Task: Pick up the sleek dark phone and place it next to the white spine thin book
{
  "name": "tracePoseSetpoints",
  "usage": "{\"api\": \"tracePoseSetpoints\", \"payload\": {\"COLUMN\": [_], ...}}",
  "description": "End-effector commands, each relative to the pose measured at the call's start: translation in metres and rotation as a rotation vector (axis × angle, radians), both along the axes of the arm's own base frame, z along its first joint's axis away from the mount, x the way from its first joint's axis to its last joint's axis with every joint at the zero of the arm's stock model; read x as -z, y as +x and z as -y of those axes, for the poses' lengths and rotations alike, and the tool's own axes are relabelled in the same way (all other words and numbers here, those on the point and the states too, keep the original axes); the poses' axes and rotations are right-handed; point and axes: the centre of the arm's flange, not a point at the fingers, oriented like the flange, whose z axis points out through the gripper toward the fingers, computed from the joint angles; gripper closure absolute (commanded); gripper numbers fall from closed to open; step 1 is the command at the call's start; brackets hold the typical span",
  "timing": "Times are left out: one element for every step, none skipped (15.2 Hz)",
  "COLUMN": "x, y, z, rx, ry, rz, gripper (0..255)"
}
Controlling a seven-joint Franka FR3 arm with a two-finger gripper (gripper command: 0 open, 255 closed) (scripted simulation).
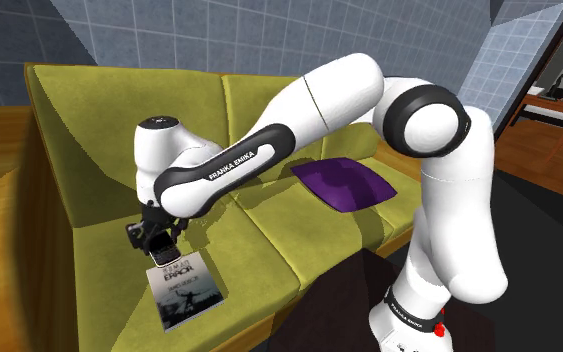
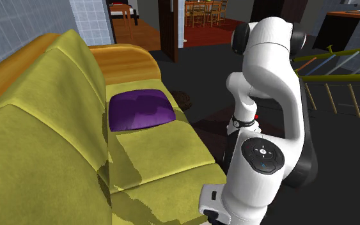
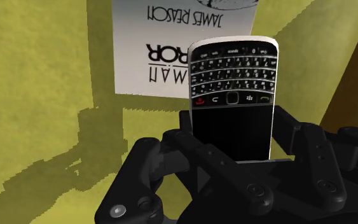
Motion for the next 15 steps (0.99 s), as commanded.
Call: {"api": "tracePoseSetpoints", "payload": {"x": [-0.003,-0.003,-0.003,-0.003,-0.004,-0.004,0.002,0.007,0.012,0.017,0.023,0.028,0.033,0.039,0.044], "y": [0.012,0.018,0.025,0.031,0.038,0.038,0.038,0.038,0.038,0.038,0.038,0.038,0.038,0.038,0.038], "z": [-0.023,-0.035,-0.046,-0.058,-0.069,-0.070,-0.070,-0.070,-0.070,-0.070,-0.070,-0.070,-0.070,-0.070,-0.070], "rx": [0.001,0.001,0.001,0.001,0.001,0.001,0.001,0.001,0.001,0.001,0.001,0.001,0.001,0.001,0.001], "ry": [0.000,0.000,0.000,0.000,0.000,0.000,0.000,0.000,0.000,0.000,0.000,0.000,0.000,0.000,0.000], "rz": [0.000,0.000,0.000,0.000,0.000,0.000,0.000,0.000,0.000,0.000,0.000,0.000,0.000,0.000,0.000], "gripper": [255,255,255,255,255,255,255,255,255,255,255,255,255,255,255]}}
